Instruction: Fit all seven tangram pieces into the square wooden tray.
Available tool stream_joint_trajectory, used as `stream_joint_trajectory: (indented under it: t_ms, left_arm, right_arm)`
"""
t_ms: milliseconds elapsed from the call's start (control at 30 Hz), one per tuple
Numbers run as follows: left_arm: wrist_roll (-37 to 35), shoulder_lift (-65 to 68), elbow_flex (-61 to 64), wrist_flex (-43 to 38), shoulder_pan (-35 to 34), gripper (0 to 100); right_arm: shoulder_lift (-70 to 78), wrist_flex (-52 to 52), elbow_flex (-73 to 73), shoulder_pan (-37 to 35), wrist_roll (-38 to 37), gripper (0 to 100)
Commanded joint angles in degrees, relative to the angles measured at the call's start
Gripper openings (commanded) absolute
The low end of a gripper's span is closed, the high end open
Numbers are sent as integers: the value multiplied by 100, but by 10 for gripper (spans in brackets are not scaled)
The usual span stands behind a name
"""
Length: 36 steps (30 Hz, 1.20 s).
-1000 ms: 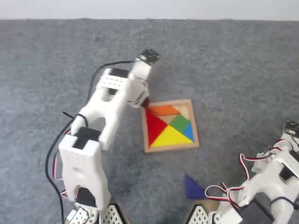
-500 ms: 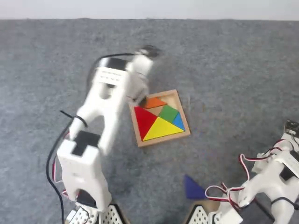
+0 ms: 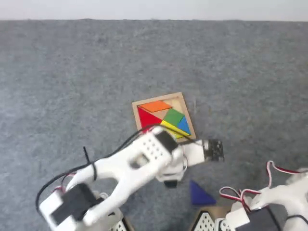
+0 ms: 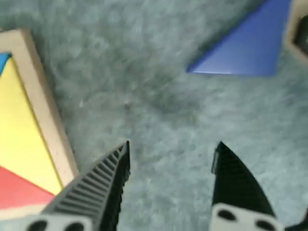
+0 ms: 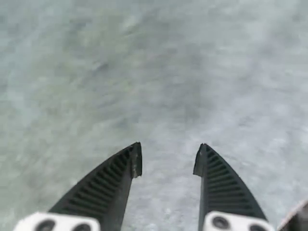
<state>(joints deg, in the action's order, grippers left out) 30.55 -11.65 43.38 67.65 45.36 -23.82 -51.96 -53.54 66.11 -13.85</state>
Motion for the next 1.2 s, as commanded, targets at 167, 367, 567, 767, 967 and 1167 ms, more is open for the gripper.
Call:
stream_joint_trajectory:
  t_ms: [167,367,567,767,967,1167]
  left_arm:
    - [-105,-941,418,-765,914,307]
    - [-378,-941,391,-1081,1345,312]
    - [-378,-923,453,-1301,1345,312]
    - [-607,-932,611,-1459,1310,312]
    - [-1134,-941,215,-1433,967,312]
    - [-1407,-941,-84,-1310,993,312]
  right_arm:
    - [-75,-22,695,593,334,192]
    - [-66,-180,1178,1174,334,192]
    - [-66,-180,1240,1218,281,192]
    - [31,163,1055,1200,281,191]
    - [127,180,1002,1209,255,191]
    - [119,101,1002,1209,-35,191]
